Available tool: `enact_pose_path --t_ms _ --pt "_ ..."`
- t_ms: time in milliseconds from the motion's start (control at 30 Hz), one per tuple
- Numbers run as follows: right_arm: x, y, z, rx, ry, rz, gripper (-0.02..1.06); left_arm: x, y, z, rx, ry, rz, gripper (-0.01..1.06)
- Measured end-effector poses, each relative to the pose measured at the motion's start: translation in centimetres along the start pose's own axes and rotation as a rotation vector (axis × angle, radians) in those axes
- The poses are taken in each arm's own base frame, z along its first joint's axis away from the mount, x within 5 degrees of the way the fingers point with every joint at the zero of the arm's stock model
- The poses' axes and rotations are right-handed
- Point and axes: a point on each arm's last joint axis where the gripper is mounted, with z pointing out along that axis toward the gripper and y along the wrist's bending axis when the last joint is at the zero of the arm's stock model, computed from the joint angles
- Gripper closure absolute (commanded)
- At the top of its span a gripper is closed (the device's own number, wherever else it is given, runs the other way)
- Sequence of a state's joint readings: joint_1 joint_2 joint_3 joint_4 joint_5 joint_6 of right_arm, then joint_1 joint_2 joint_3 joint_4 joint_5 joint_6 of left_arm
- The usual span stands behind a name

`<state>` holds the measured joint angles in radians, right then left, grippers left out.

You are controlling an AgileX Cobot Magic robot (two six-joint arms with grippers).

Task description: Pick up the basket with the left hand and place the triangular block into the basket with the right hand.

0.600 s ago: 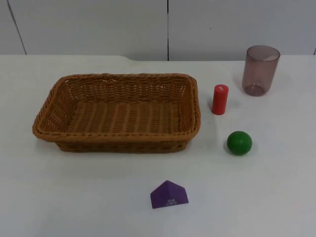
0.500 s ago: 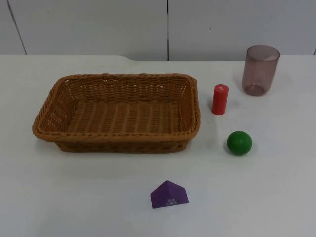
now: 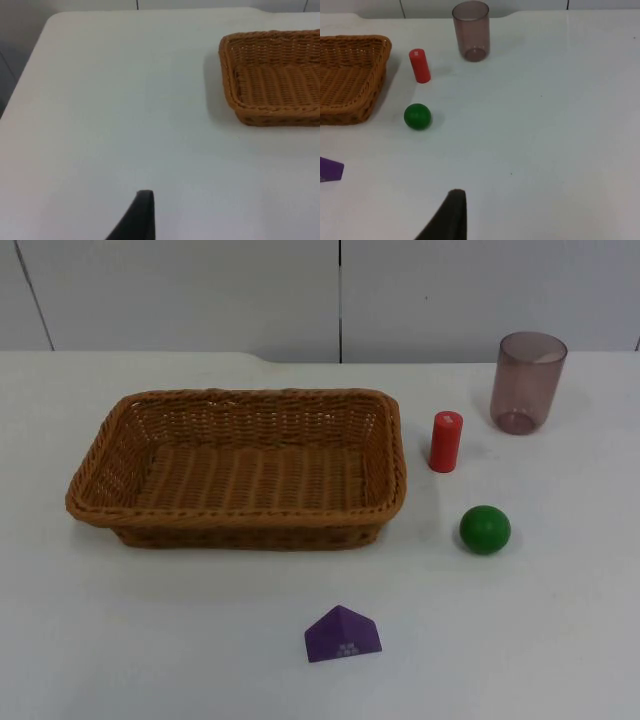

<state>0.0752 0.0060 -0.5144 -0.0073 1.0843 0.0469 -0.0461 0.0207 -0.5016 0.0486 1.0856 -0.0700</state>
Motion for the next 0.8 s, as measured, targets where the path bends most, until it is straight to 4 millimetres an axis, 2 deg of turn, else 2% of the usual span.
enact_pose_path --t_ms 100,267,300,367,433,467,533,600,667,700,800 --pt "-0.7 0.0 0.1 0.004 0.016 -0.002 0.00 -0.8 0.0 0.1 -0.004 0.015 -0.033 0.00" --pt "-4.6 -0.1 -0.1 0.031 -0.011 -0.018 0.00 -5.1 0.1 0.3 -0.030 -0.041 -0.090 0.00" --pt "-4.6 -0.1 -0.1 0.031 -0.011 -0.018 0.00 -5.1 0.1 0.3 -0.030 -0.041 -0.090 0.00" --pt "-6.1 -0.1 0.4 0.041 -0.012 -0.026 0.00 -6.6 -0.1 0.9 -0.027 -0.050 -0.093 0.00" --pt "-8.5 0.0 1.3 0.044 -0.020 -0.032 0.00 -8.5 -0.2 1.9 -0.021 -0.067 -0.094 0.00" --pt "-9.4 0.0 2.0 0.044 -0.017 -0.034 0.00 -9.7 -0.4 3.0 -0.017 -0.071 -0.092 0.00" --pt "-9.9 0.0 2.3 0.046 -0.018 -0.037 0.00 -10.1 -0.4 3.4 -0.016 -0.070 -0.090 0.00" --pt "-11.7 0.1 3.5 0.045 -0.029 -0.041 0.00 -11.4 -0.6 5.1 -0.015 -0.052 -0.087 0.00" --pt "-13.6 0.3 5.6 0.041 -0.036 -0.044 0.00 -12.6 -0.8 7.7 -0.016 -0.001 -0.081 0.00" --pt "-13.6 0.3 5.6 0.041 -0.036 -0.044 0.00 -12.6 -0.8 7.7 -0.016 -0.001 -0.081 0.00" --pt "-15.6 0.4 8.0 0.037 -0.033 -0.048 0.00 -13.9 -1.0 10.6 -0.015 0.060 -0.087 0.00"
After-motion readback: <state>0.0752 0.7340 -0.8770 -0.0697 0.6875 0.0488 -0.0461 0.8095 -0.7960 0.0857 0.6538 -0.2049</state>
